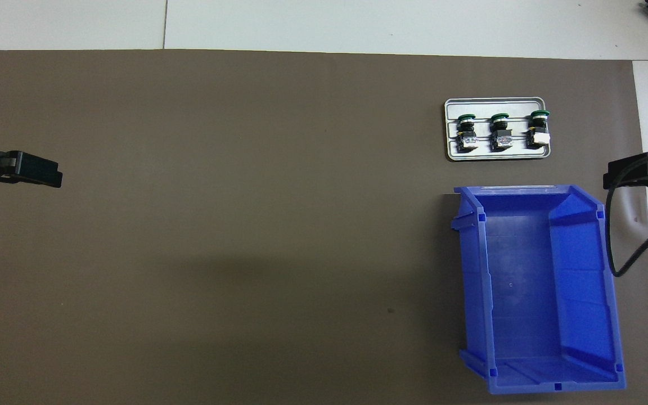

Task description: Place and press button with both arms

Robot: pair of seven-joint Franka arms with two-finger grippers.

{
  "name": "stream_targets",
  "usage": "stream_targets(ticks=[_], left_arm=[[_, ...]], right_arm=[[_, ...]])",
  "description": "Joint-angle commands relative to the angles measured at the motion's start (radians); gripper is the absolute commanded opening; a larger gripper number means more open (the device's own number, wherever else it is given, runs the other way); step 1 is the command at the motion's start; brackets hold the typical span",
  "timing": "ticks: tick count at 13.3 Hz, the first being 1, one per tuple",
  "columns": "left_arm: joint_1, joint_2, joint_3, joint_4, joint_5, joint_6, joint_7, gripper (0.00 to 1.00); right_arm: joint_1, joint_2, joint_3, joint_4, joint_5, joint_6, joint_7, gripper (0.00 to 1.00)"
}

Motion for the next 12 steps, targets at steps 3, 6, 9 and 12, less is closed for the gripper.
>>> stream_targets(ticks=[3,6,9,12], left_arm=[[0.007,-0.024,-0.002,-0.030,0.009,0.017,0.011,1.00],[0.007,-0.025,-0.002,-0.030,0.009,0.017,0.011,1.00],[0.007,-0.024,-0.002,-0.030,0.009,0.018,0.011,1.00],[0.007,-0.025,-0.002,-0.030,0.009,0.017,0.011,1.00]], right_arm=[[-0.005,-0.008,0.005,-0.004,-0.019,-0.016,-0.015,1.00],[-0.011,-0.019,0.006,-0.004,-0.003,-0.018,-0.025,1.00],[-0.005,-0.029,0.006,-0.032,0.000,-0.003,-0.035,1.00],[-0.005,-0.004,0.006,-0.044,0.000,0.088,0.005,1.00]])
